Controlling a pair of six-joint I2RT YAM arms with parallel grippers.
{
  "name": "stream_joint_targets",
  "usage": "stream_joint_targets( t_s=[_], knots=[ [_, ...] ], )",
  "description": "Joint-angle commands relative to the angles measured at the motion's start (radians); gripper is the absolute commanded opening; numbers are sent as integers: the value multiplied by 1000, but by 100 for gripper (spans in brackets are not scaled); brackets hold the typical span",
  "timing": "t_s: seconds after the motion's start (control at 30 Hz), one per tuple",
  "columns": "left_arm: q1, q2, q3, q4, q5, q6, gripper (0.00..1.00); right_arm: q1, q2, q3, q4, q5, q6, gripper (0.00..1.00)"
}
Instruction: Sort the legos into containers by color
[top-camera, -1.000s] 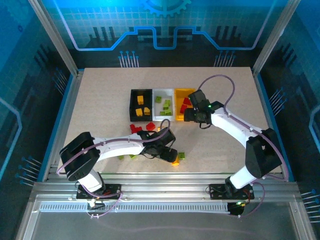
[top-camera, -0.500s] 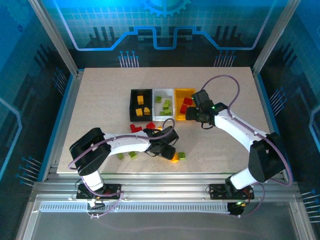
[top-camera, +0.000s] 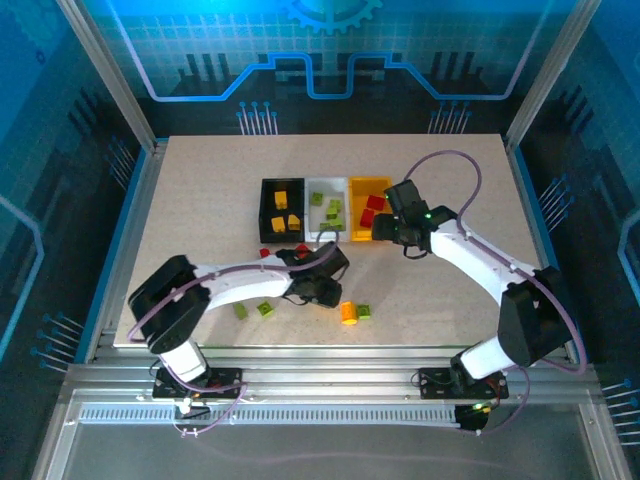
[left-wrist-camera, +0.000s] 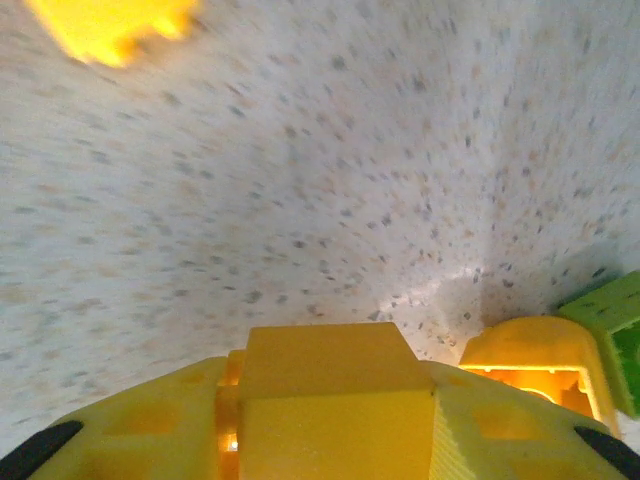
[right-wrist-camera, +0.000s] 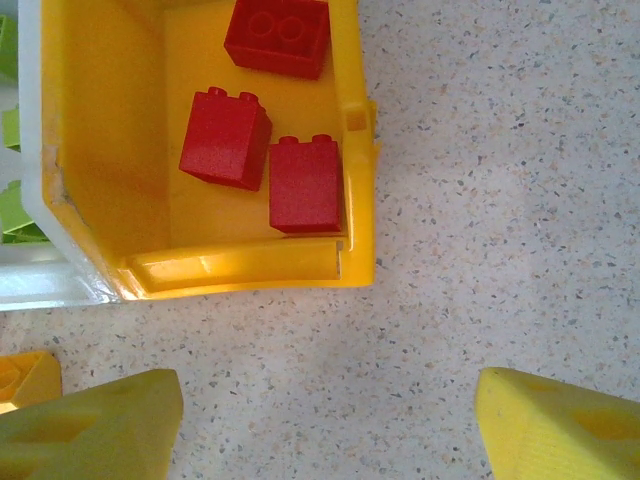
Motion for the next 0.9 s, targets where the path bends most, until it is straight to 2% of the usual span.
stream_joint_targets(
  t_s=[0.0, 0.17, 0.4, 0.57, 0.73, 0.77, 0.87],
  knots=[
    [103, -157, -3, -21, -38, -50, 30, -12, -34, -9, 5, -2, 21, 78],
    [248, -210, 96, -31, -148, -42, 32, -13, -36, -13, 5, -13, 21, 78],
    [418, -8, 302, 13, -228, -31, 31, -10, -30, -14, 0, -25, 20, 78],
    [476, 162, 447, -23, -263, -44, 30, -1, -48, -24, -5, -31, 11, 78],
    [498, 239, 513, -44, -275, -53, 31, 18, -77, -48, -1, -37, 0, 78],
    [499, 248, 520, -46, -270, -55, 32, 22, -82, -55, 5, -42, -4, 77],
    [500, 267, 539, -51, -255, -56, 48, 37, -84, -66, 16, -58, -10, 78]
  ],
)
